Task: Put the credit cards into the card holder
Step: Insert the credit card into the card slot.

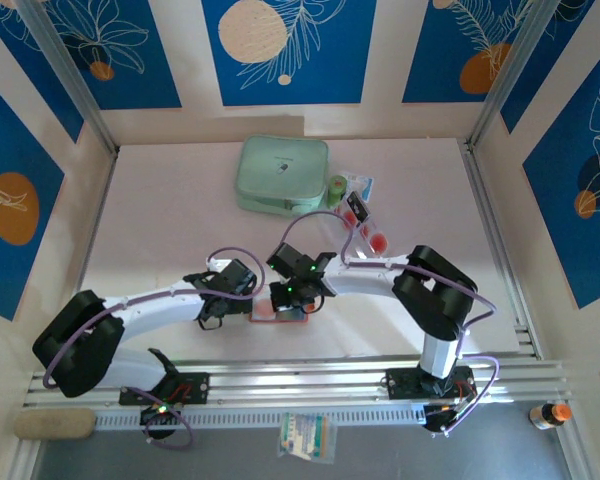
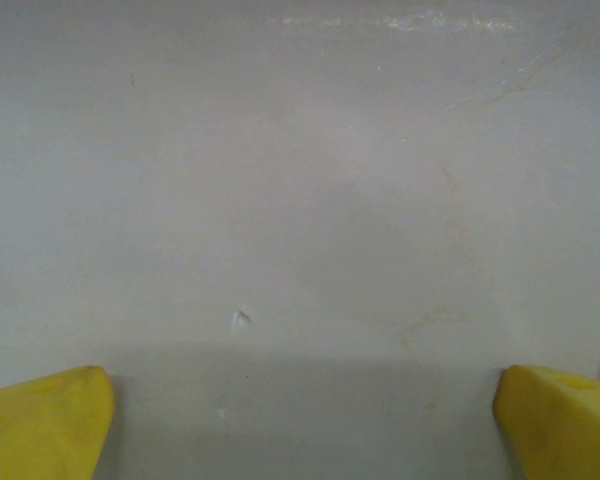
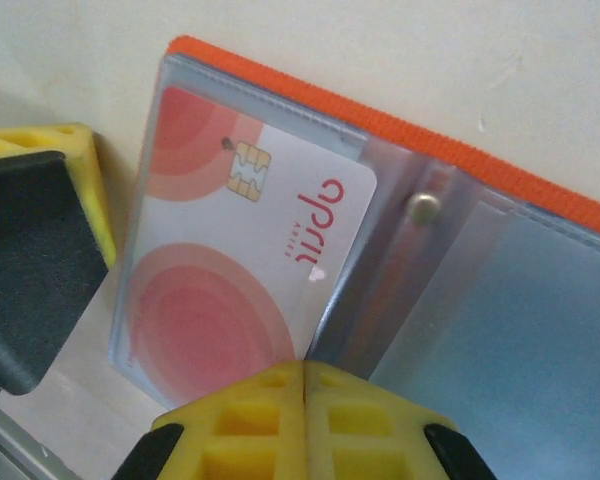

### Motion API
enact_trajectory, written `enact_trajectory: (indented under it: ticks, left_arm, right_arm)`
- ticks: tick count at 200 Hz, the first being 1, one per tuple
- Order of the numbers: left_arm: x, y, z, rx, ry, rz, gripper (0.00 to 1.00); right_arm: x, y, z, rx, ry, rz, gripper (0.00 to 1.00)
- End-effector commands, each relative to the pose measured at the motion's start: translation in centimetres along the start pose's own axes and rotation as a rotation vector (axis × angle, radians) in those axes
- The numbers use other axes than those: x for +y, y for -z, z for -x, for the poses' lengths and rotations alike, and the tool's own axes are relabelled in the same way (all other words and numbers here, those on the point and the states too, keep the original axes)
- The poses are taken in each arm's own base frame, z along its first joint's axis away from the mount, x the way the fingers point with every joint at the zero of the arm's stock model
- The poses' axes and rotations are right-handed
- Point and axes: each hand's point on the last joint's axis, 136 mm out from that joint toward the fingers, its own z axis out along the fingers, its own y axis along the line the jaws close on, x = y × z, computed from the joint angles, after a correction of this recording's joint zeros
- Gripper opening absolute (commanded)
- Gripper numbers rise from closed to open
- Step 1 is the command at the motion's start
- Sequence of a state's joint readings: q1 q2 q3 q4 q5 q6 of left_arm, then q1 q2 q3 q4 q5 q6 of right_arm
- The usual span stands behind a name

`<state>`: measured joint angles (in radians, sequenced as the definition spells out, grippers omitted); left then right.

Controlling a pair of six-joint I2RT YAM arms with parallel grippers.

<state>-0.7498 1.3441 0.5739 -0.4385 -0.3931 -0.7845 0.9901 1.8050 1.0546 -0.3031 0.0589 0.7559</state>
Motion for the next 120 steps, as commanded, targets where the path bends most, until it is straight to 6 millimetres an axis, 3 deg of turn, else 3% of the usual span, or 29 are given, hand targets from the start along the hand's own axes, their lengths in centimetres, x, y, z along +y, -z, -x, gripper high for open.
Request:
enact_trajectory:
  ticks: [1, 56, 91, 120]
  left_arm:
    - [-0.2, -0.8, -1.1, 0.042, -0.007, -0.015, 1.0]
    - [-0.3, -0.8, -1.1, 0.041, -0.002, -0.024, 1.0]
    - [-0.2, 0.1, -0.4, 0.018, 0.01, -0.029, 1.0]
    - [-0.3, 1.9, 1.1, -0.035, 0.036, -0.059, 1.0]
  right_arm:
    - [1.4, -0.4, -0.1, 0.025, 0.016, 0.027, 0.0]
    - [2.3, -0.6, 0.1, 0.03, 0.023, 0.04, 0.0]
    - [2.2, 1.4, 0.5, -0.004, 0.029, 0.038, 0.0]
    - [0.7, 2.7, 0.2, -0.027, 0.016, 0.012, 0.0]
